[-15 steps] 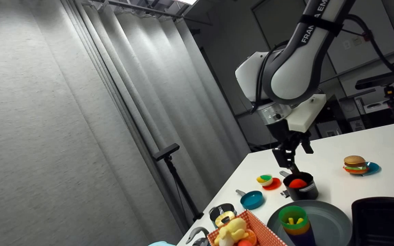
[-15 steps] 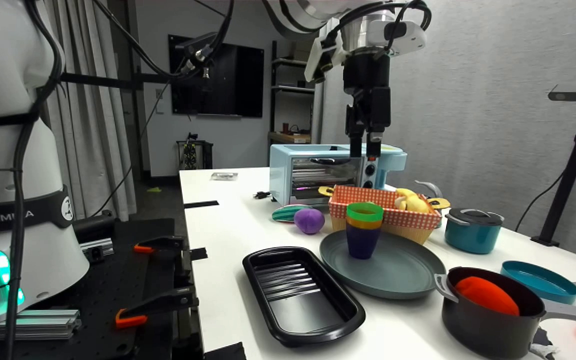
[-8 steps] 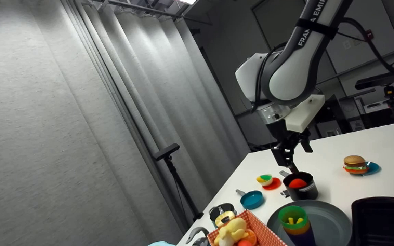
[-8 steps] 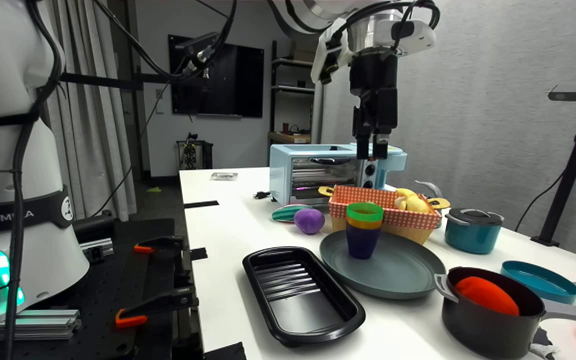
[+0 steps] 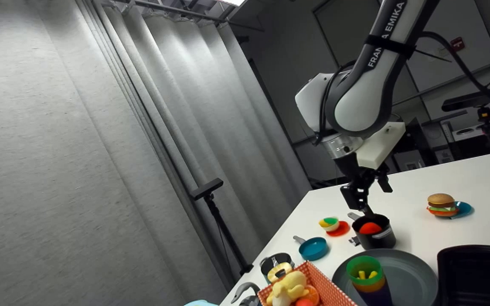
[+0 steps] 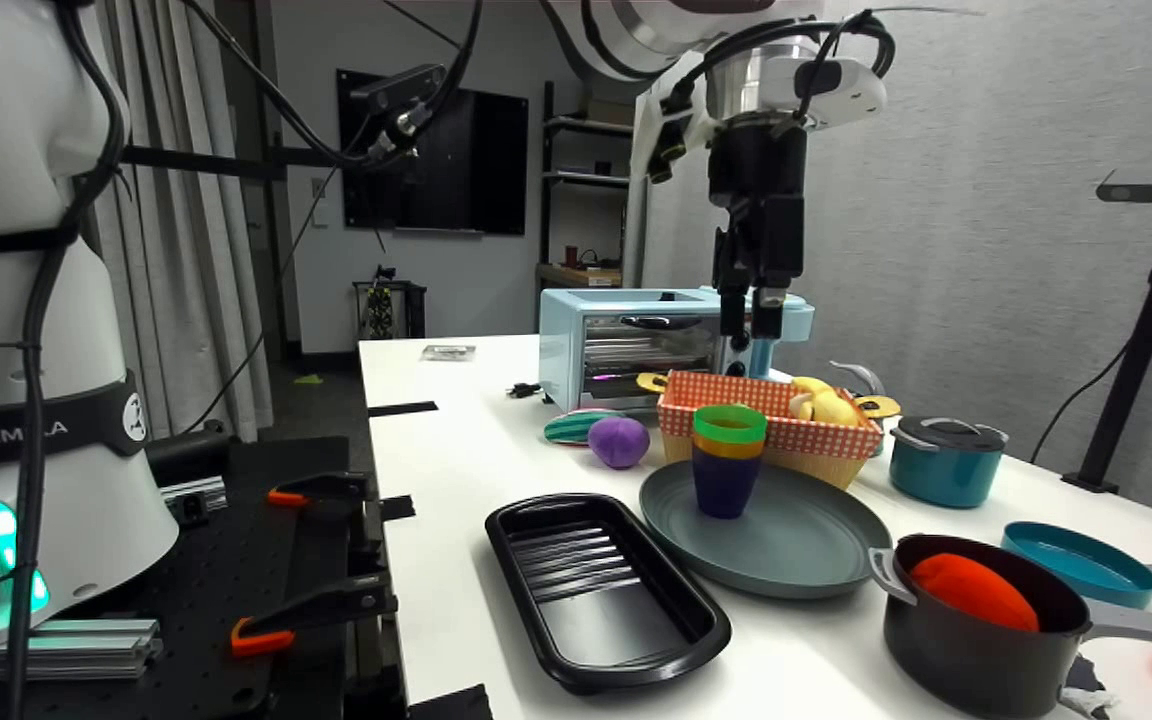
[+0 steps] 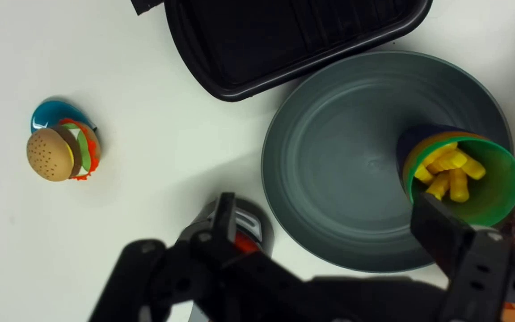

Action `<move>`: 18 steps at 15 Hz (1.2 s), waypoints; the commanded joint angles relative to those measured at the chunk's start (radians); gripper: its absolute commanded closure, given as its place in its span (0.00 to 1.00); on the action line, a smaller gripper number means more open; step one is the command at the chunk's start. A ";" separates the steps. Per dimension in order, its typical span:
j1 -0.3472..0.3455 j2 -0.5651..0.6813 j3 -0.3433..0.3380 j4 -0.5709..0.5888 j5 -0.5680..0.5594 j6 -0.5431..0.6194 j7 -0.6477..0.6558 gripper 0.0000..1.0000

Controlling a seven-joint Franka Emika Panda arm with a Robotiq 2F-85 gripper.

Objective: Get the red object from the black pot and place it on the grey plate

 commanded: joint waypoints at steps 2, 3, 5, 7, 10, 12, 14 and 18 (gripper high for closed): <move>-0.012 0.078 -0.041 0.088 -0.014 0.007 0.030 0.00; -0.014 0.092 -0.051 0.106 -0.010 0.007 0.034 0.00; -0.019 0.121 -0.071 0.143 0.001 0.007 0.048 0.00; -0.023 0.154 -0.090 0.177 0.010 0.010 0.063 0.00; -0.025 0.211 -0.110 0.232 0.016 0.017 0.082 0.00; -0.028 0.253 -0.121 0.270 0.027 0.022 0.089 0.00; -0.029 0.296 -0.132 0.309 0.031 0.027 0.096 0.00; -0.033 0.383 -0.153 0.389 0.049 0.029 0.108 0.00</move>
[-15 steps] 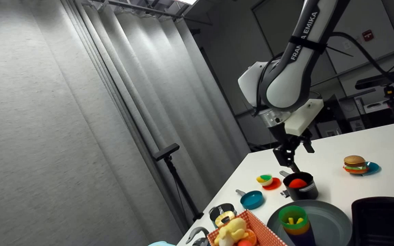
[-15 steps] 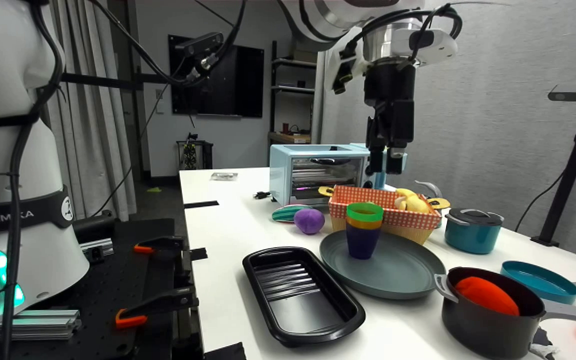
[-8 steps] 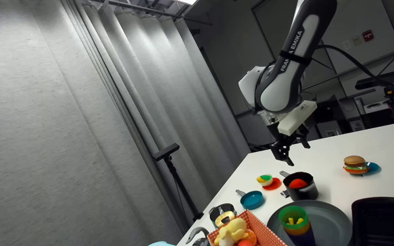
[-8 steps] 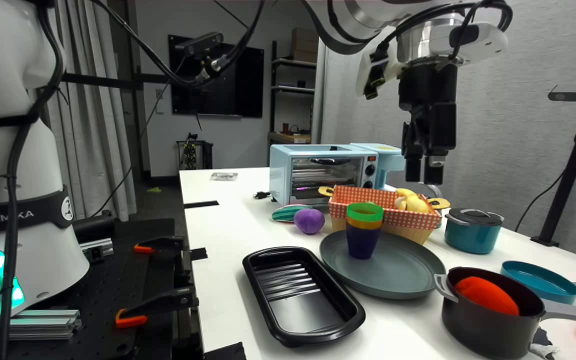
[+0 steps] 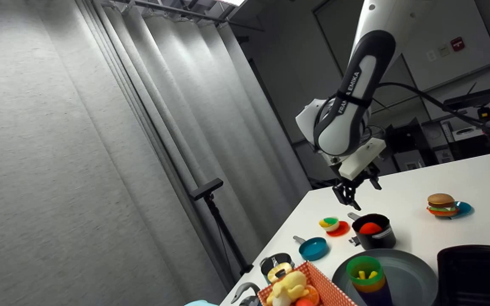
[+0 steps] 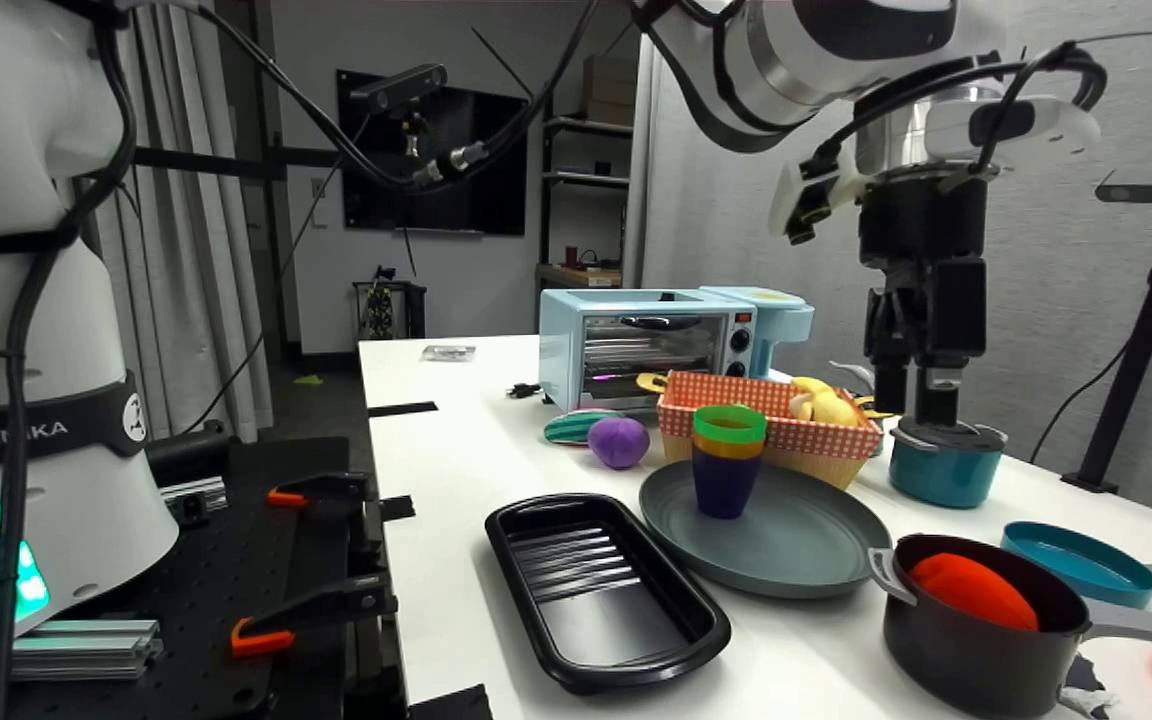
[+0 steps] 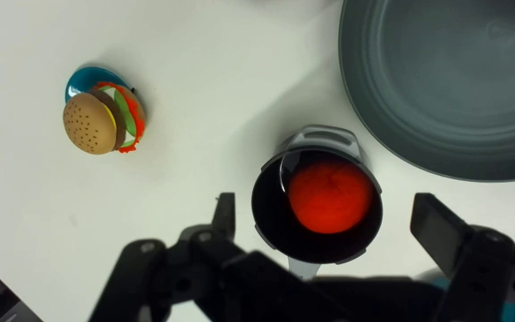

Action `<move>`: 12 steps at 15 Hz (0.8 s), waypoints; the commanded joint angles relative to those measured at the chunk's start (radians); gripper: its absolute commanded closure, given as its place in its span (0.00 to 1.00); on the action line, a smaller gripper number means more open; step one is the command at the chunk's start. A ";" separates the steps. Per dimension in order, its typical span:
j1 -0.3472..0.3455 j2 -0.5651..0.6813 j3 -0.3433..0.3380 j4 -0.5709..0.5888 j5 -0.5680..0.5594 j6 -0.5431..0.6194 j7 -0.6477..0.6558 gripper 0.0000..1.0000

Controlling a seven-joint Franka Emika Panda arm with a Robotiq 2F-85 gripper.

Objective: Get the red object from the black pot and place it on the grey plate

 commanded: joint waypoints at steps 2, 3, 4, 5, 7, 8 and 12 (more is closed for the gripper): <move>-0.012 0.116 -0.022 0.122 0.040 0.022 0.019 0.00; -0.014 0.133 -0.025 0.140 0.046 0.022 0.020 0.00; -0.014 0.151 -0.028 0.159 0.052 0.023 0.021 0.00; -0.013 0.169 -0.031 0.178 0.058 0.021 0.025 0.00; -0.014 0.202 -0.037 0.214 0.070 0.017 0.030 0.00; -0.012 0.216 -0.040 0.230 0.072 0.013 0.038 0.00; 0.000 0.212 -0.044 0.213 0.068 0.004 0.025 0.00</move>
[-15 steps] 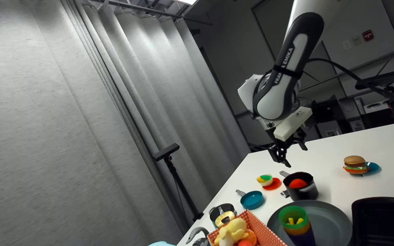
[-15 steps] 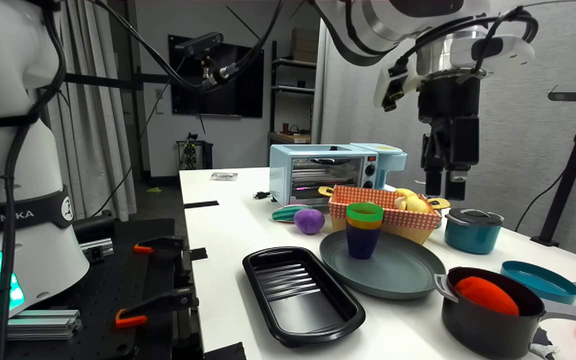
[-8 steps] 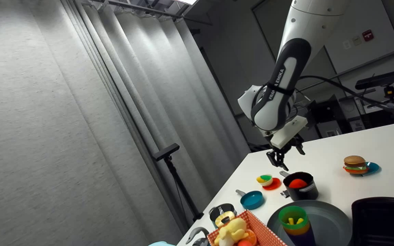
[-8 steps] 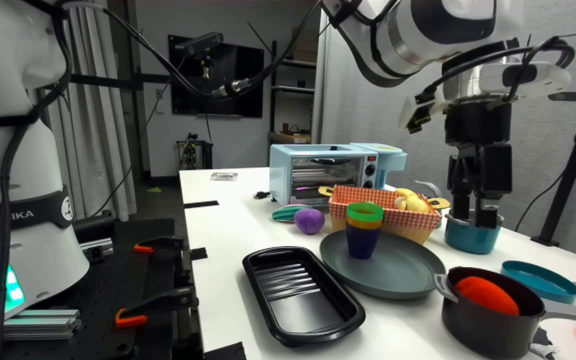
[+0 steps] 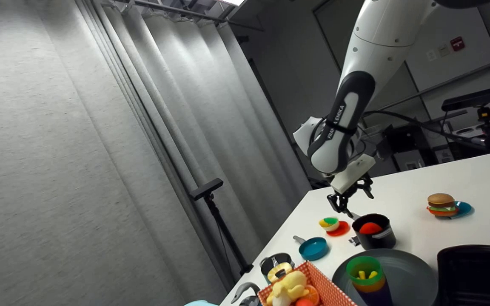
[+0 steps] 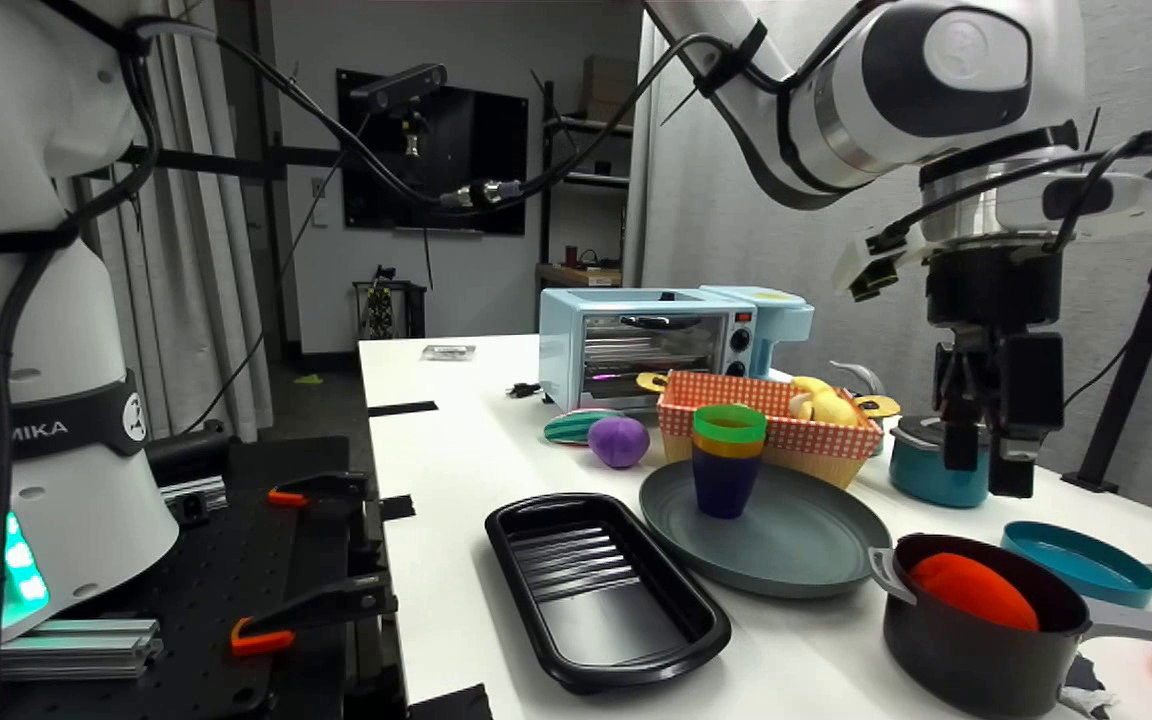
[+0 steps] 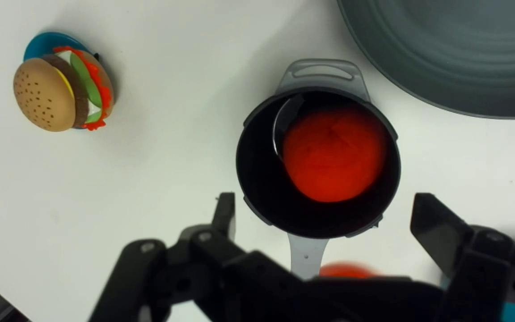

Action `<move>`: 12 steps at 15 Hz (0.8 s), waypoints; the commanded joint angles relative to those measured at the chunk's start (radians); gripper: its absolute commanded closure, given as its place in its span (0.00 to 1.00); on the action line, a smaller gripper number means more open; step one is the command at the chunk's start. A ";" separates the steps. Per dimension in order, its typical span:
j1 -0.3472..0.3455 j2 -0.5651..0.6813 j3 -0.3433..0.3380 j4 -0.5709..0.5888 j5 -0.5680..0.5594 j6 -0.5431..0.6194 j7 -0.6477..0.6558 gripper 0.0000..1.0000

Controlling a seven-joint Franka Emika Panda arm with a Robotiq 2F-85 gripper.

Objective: Get the red object from the black pot and place it on the grey plate

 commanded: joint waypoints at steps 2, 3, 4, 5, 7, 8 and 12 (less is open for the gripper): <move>0.008 0.018 -0.010 0.018 0.010 -0.002 -0.004 0.00; 0.008 0.021 -0.011 0.022 0.010 -0.002 -0.003 0.00; 0.008 0.023 -0.011 0.024 0.010 -0.002 -0.003 0.00; 0.008 0.023 -0.011 0.026 0.010 -0.002 -0.003 0.00; 0.006 0.026 -0.008 0.026 0.016 -0.006 -0.004 0.00; 0.003 0.027 -0.009 0.026 0.017 -0.006 -0.006 0.00; 0.003 0.031 -0.008 0.024 0.020 -0.005 -0.004 0.00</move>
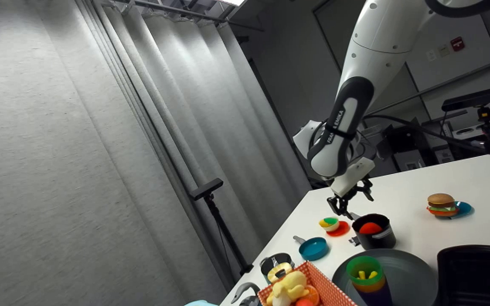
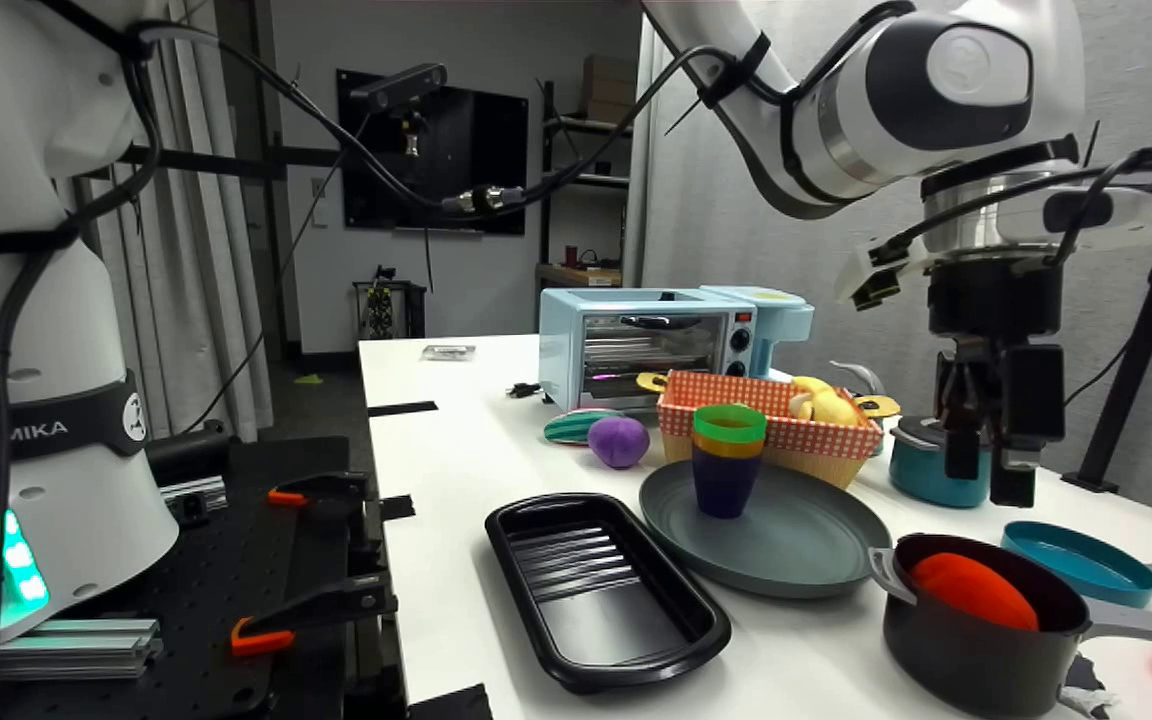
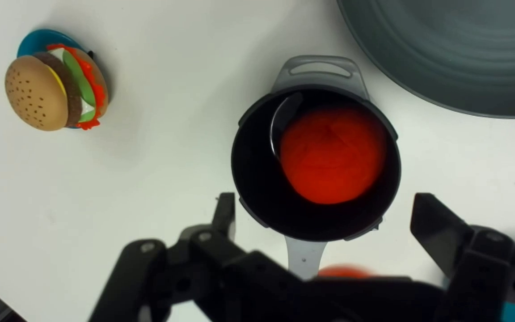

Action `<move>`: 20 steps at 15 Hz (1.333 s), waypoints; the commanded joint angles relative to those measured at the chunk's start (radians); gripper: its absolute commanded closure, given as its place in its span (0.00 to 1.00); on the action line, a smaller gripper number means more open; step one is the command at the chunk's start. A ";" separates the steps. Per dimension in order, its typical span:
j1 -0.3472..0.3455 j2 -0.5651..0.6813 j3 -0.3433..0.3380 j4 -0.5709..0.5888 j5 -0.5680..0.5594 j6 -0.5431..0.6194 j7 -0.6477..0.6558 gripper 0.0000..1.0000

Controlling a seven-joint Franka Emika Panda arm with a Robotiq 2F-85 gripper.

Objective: Get the red object from the black pot and place it on the grey plate

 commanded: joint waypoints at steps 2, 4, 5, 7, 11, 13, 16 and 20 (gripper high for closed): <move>0.000 0.011 -0.008 0.002 0.020 -0.001 -0.009 0.00; -0.006 0.014 -0.012 -0.002 0.019 0.010 -0.012 0.00; -0.009 0.017 -0.014 -0.002 0.018 0.013 -0.014 0.00; -0.010 0.027 -0.020 0.002 0.016 0.019 -0.010 0.00; -0.010 0.051 -0.028 0.011 0.017 0.022 -0.007 0.00; -0.010 0.064 -0.026 0.020 0.018 0.022 -0.009 0.00; -0.015 0.086 -0.025 0.044 0.022 0.022 -0.017 0.00; -0.027 0.110 -0.025 0.083 0.028 0.022 -0.028 0.00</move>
